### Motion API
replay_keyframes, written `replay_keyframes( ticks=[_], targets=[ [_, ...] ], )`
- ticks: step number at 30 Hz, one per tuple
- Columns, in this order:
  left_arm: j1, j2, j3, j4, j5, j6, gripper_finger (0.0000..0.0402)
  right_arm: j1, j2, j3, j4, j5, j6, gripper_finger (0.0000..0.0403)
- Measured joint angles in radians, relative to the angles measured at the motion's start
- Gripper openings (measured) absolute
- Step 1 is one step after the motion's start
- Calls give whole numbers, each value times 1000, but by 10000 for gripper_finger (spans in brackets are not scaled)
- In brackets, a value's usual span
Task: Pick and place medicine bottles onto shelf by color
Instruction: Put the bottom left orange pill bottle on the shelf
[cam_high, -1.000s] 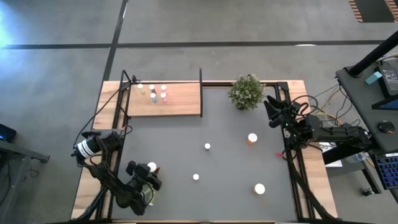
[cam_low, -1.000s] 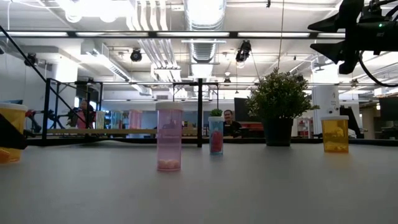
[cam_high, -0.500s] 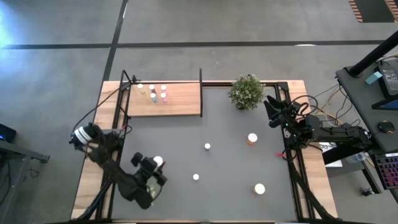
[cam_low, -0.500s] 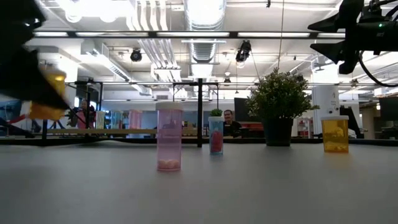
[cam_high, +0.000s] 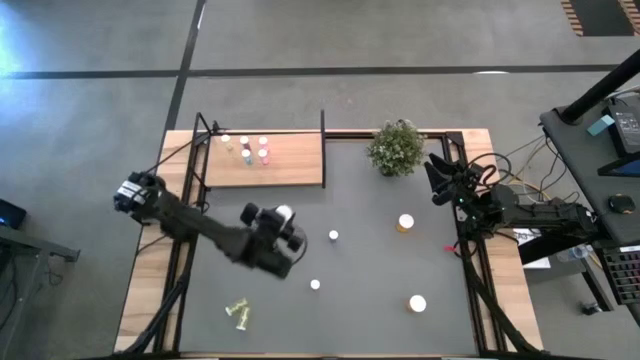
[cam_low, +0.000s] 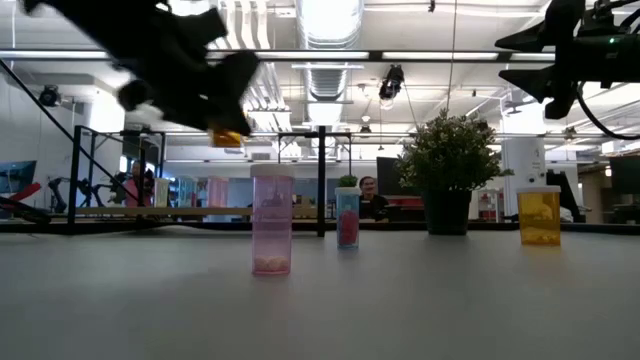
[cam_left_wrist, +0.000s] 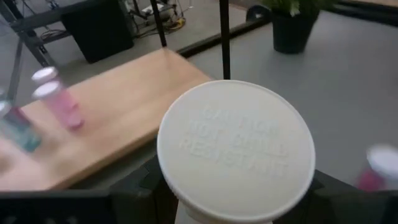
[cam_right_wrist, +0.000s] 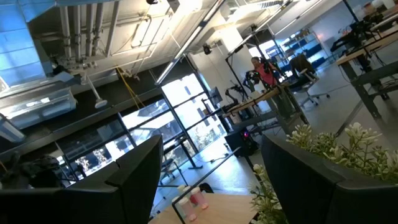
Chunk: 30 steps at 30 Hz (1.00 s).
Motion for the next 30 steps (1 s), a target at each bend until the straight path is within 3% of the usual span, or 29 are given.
replay_keyframes(
  ticks=[4, 7, 12, 19, 25, 30],
  targets=[
    [123, 0, -15, 263, 12, 245, 165, 0, 0, 0, 0, 0, 0, 260],
    [199, 3, -20, 392, 59, 337, 165, 0, 0, 0, 0, 0, 0, 260],
    [295, 3, -38, 510, 143, 350, 165, 0, 0, 0, 0, 0, 0, 260],
    [377, 4, -118, 690, 148, 349, 165, 0, 0, 0, 0, 0, 0, 260],
    [435, 4, -146, 710, 153, 351, 165, 0, 0, 0, 0, 0, 0, 260],
    [521, 4, -160, 709, 259, 362, 165, 0, 0, 0, 0, 0, 0, 260]
  ],
)
